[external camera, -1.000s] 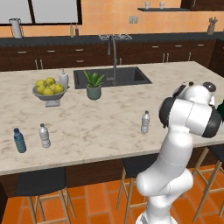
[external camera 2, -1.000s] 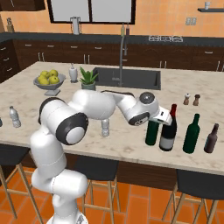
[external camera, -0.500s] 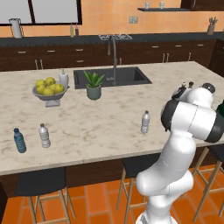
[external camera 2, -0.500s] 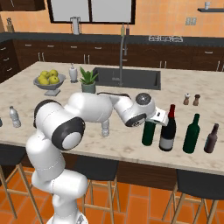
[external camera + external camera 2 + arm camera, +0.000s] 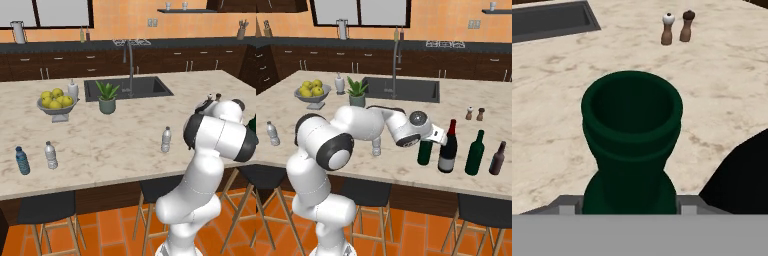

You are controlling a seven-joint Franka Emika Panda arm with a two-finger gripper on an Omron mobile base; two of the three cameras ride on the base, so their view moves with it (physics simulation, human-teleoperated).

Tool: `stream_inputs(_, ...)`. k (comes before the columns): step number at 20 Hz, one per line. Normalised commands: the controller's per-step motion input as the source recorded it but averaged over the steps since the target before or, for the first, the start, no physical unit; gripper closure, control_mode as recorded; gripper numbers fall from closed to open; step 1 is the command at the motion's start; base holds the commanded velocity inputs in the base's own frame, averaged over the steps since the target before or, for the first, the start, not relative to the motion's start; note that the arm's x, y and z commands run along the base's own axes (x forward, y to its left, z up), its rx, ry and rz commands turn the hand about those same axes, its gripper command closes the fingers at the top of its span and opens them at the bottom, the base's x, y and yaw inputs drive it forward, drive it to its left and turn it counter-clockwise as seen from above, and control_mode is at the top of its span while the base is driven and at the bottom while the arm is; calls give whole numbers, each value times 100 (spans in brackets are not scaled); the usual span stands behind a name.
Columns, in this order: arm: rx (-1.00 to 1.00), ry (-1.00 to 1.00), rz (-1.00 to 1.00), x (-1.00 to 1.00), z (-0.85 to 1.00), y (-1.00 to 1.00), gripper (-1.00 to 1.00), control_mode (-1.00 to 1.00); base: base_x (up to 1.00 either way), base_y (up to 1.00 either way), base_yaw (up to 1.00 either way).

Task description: Move the plastic bottles in the middle to the plastics group, and the glass bottles in the middle to the glass group.

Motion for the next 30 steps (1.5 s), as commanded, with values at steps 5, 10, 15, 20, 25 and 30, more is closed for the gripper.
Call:
stream_inputs(5, 0, 0, 0, 0, 0, 0, -100, -100, 0, 0, 0)
stream_inputs(10, 0, 0, 0, 0, 0, 0, -100, -100, 0, 0, 0)
stream_inputs(15, 0, 2, 0, 0, 0, 0, -100, -100, 0, 0, 0)
stream_inputs(20, 0, 0, 0, -14, 9, 6, -100, -100, 0, 0, 0)
stream_inputs(25, -2, 0, 2, -26, 30, 24, -100, -100, 0, 0, 0)
stream_inputs(30, -1, 0, 1, -36, 47, 32, -100, -100, 0, 0, 0)
